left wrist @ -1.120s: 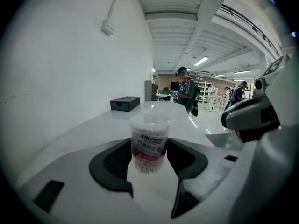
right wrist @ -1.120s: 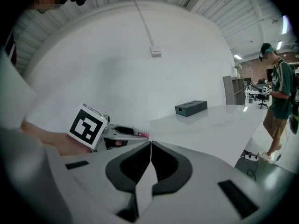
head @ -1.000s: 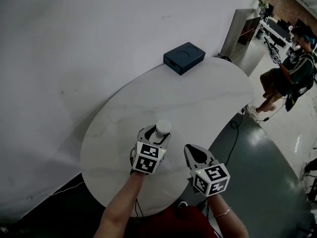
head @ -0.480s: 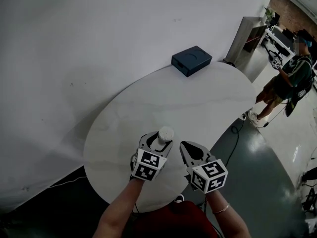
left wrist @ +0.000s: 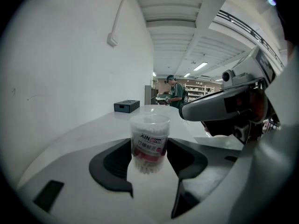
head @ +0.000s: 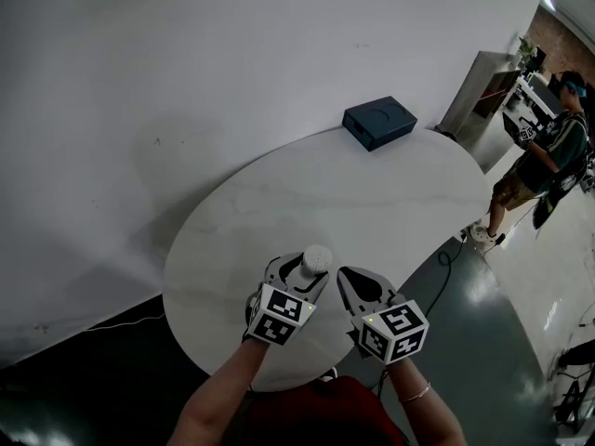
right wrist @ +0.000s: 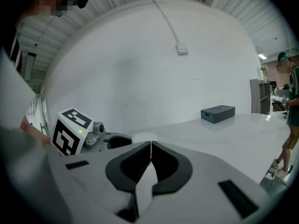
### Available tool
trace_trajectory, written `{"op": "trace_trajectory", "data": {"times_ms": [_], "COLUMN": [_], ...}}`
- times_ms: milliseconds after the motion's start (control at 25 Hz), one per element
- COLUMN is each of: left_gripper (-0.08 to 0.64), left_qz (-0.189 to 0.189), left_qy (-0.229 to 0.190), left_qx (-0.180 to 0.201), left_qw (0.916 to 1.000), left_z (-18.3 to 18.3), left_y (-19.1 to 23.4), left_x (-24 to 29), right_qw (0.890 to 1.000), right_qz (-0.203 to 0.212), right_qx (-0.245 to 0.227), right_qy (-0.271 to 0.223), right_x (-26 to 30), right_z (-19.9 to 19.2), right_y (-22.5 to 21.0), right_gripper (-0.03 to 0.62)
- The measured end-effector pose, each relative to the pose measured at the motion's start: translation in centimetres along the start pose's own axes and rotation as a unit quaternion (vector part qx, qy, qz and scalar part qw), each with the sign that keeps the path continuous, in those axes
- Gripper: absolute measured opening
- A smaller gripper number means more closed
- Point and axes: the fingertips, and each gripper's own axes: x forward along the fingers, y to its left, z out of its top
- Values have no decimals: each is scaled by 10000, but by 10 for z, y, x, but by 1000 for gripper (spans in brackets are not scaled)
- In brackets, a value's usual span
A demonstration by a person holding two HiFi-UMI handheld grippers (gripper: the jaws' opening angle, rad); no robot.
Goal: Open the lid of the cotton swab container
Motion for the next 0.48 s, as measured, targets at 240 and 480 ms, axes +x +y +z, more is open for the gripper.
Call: {"op": "trace_trajectory", "data": {"times_ms": [240,480], "left_gripper": [256,256], "left_qz": [56,76], "left_qy": [-81,-113], "left_qx": [-76,-88], "left_qw": [9999,9999], "left_z": [8,12], "left_y": [-5,-15], "left_x": [-9,-15], "right_qw": [9994,9981], "right_qz": [276,541], "right_qx": [-184,-287], "right_qy": [20,82], "right_x": [-6,-16], "right_z": [1,1], "right_y": [9,17], "right_gripper": [17,18]}}
